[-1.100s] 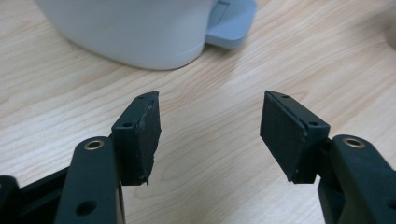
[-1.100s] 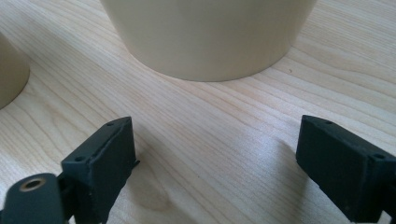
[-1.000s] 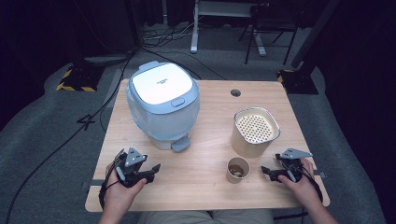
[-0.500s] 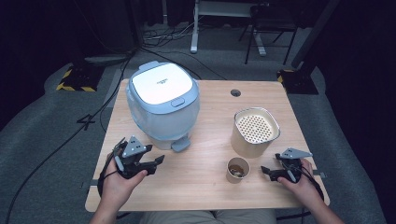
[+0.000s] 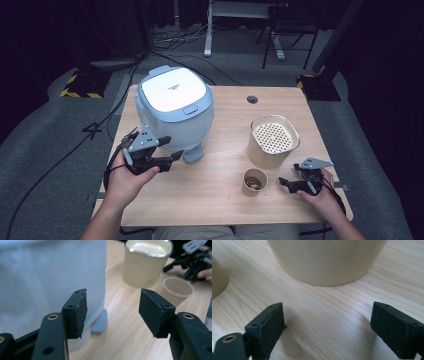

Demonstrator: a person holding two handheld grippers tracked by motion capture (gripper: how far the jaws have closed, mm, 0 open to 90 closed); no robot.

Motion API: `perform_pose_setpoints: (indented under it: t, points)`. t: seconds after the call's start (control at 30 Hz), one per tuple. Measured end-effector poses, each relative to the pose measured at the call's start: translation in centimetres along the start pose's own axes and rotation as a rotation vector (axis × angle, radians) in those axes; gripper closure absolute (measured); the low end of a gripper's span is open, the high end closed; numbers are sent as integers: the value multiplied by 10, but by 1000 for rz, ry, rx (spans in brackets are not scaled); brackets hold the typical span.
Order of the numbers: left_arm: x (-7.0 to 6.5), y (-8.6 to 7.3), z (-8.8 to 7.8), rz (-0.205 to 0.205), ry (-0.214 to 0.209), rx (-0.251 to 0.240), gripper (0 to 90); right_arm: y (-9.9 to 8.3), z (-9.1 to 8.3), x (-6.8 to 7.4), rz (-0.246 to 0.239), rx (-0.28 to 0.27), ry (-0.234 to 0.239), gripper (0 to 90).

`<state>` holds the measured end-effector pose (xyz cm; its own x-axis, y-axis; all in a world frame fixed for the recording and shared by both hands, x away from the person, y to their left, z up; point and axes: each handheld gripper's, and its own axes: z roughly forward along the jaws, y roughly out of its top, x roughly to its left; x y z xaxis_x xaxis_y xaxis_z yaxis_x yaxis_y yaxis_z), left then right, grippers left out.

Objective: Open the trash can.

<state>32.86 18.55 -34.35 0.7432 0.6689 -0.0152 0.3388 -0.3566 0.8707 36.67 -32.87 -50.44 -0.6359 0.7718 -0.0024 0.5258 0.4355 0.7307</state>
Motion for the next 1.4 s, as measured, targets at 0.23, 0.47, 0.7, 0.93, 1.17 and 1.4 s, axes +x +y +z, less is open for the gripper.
perform_pose_setpoints:
  t: [0.23,0.47,0.7,0.93,1.17,1.4]
  points:
    - [4,23,0,34,-33,-46,415,0,0,0,0,-1,0,120]
    - [12,46,3,22,-114,-160,391,0,-1,1,-9,-6,2,154]
    - [23,65,11,34,-91,-165,383,0,-1,1,-8,-7,4,155]
    - [41,78,18,1,-103,-183,577,0,-1,1,-8,-7,5,156]
    - [50,86,23,1,-119,-160,779,0,-1,1,-8,-8,8,161]
    - [58,91,31,-2,-152,-133,869,0,-1,1,-8,-8,8,161]
